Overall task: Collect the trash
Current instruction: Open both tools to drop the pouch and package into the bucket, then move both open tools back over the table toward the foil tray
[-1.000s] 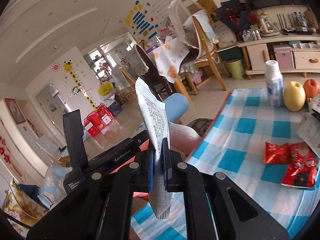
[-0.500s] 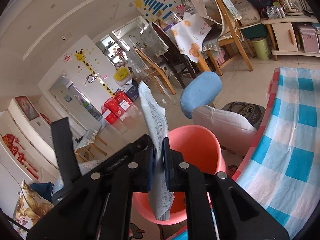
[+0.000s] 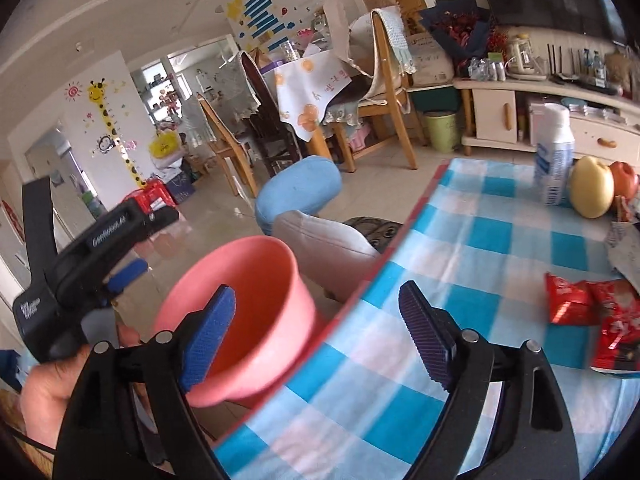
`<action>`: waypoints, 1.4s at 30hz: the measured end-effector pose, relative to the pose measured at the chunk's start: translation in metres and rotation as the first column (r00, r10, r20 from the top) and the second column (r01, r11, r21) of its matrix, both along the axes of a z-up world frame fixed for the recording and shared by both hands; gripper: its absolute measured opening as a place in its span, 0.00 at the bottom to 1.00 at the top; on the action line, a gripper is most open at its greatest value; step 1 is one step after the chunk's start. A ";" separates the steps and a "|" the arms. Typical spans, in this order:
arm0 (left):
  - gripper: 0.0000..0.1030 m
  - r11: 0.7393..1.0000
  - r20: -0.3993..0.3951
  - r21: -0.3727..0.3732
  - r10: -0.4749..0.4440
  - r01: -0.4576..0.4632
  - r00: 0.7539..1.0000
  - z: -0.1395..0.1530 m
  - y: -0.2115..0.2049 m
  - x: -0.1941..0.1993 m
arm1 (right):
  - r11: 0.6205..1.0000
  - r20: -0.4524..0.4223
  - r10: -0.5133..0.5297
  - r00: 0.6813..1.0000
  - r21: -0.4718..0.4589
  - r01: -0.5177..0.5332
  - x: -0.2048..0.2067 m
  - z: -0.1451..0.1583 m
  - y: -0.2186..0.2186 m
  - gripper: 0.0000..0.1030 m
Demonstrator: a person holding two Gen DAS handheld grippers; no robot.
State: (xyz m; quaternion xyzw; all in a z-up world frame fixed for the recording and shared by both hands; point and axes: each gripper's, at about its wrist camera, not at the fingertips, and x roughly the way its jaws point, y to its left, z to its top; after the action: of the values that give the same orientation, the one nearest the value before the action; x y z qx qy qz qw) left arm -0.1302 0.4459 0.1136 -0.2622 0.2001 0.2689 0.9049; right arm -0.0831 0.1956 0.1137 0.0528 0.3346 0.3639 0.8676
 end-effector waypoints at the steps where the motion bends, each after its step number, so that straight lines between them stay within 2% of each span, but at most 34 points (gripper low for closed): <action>1: 0.88 1.000 0.003 0.016 -0.020 0.019 1.000 0.001 -0.005 0.002 | 1.000 0.008 -0.010 1.000 -0.019 0.010 -0.002 -0.001 -0.006 0.84; 7: 0.88 0.989 0.027 0.093 -0.118 0.115 0.993 0.011 -0.036 0.011 | 0.994 0.065 -0.041 0.997 -0.094 0.047 -0.014 -0.008 -0.035 0.88; 15: 0.88 0.956 0.106 0.217 -0.225 0.198 0.969 0.033 -0.084 0.012 | 0.980 0.129 -0.073 0.989 -0.173 0.095 -0.031 -0.003 -0.075 0.91; 20: 0.88 0.926 0.086 0.289 -0.276 0.241 0.957 0.041 -0.116 0.019 | 0.968 0.183 -0.108 0.977 -0.205 0.146 -0.037 0.004 -0.103 0.93; 23: 0.88 0.907 0.070 0.323 -0.309 0.272 0.948 0.044 -0.134 0.022 | 0.966 0.180 -0.142 0.973 -0.190 0.175 -0.039 0.007 -0.122 0.94; 25: 0.88 0.888 0.054 0.337 -0.351 0.314 0.935 0.043 -0.148 0.025 | 0.966 0.172 -0.167 0.971 -0.168 0.196 -0.040 0.008 -0.135 0.95; 29: 0.88 0.855 0.018 0.385 -0.382 0.347 0.924 0.041 -0.172 0.027 | 0.963 0.182 -0.202 0.962 -0.143 0.229 -0.042 0.011 -0.154 0.96; 32: 0.88 0.823 -0.038 0.407 -0.417 0.396 0.908 0.037 -0.191 0.034 | 0.958 0.191 -0.227 0.955 -0.133 0.255 -0.043 0.014 -0.166 0.96; 37: 0.88 0.745 -0.164 0.427 -0.494 0.513 0.854 0.024 -0.227 0.046 | 0.947 0.210 -0.263 0.942 -0.130 0.294 -0.042 0.013 -0.187 0.96; 42: 0.88 0.689 -0.196 0.456 -0.539 0.563 0.819 0.016 -0.257 0.048 | 0.930 0.258 -0.300 0.918 -0.134 0.341 -0.042 0.013 -0.210 0.96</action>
State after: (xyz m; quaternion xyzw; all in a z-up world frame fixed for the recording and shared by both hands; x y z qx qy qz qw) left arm -0.0819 0.1885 0.1299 0.0570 0.2146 0.0329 0.9745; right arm -0.1247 -0.0146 0.1263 -0.0131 0.2479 0.1889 0.9501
